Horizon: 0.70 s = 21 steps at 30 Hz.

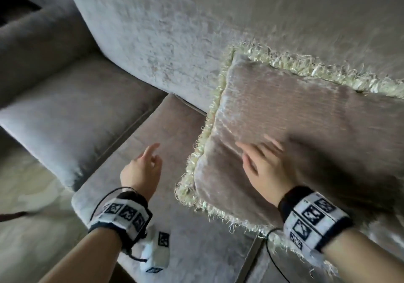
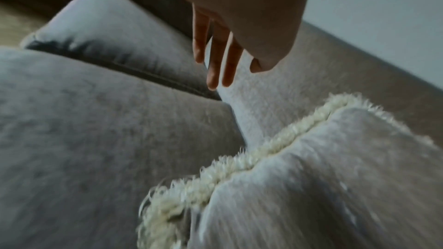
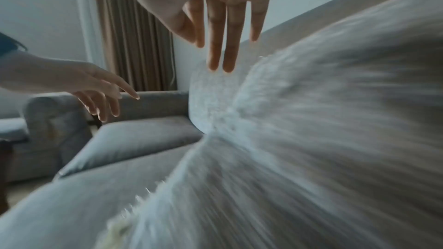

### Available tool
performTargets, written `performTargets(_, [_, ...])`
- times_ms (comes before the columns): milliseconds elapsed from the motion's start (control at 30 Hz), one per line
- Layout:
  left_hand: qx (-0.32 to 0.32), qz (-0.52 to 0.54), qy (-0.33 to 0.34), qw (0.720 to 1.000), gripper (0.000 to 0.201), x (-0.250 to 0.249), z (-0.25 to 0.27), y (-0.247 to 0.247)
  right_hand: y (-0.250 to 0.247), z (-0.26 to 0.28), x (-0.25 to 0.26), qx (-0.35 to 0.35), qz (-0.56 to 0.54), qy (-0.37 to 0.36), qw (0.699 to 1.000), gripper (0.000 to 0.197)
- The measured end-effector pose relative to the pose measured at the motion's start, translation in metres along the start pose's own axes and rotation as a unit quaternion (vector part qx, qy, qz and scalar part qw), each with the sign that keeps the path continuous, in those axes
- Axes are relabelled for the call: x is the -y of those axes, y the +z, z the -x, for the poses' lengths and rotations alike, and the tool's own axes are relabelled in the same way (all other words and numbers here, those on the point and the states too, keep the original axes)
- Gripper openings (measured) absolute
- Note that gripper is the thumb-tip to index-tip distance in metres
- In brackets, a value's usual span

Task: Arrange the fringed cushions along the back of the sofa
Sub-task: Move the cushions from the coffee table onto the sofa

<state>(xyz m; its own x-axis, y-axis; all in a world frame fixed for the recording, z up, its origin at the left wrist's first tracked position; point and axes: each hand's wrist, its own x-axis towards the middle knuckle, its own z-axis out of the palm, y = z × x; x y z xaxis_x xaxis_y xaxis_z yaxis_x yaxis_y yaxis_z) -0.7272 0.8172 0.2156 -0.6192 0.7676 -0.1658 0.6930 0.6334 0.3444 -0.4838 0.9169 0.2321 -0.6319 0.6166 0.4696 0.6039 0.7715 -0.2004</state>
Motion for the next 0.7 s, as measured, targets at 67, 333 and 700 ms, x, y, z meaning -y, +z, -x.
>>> performTargets(67, [-0.041, 0.035, -0.02, 0.998, 0.036, 0.017, 0.007, -0.02, 0.018, -0.039, 0.035, 0.016, -0.049, -0.013, 0.999, 0.024])
performTargets(333, [-0.147, 0.061, -0.182, 0.97, 0.032, 0.143, 0.082, -0.112, 0.05, -0.098, 0.217, 0.204, -0.106, -0.133, 0.964, 0.008])
performTargets(700, [-0.297, 0.042, -0.367, 0.88, 0.04, 0.37, 0.265, -0.188, 0.052, -0.063, 0.514, 0.378, -0.115, -0.371, 0.84, 0.043])
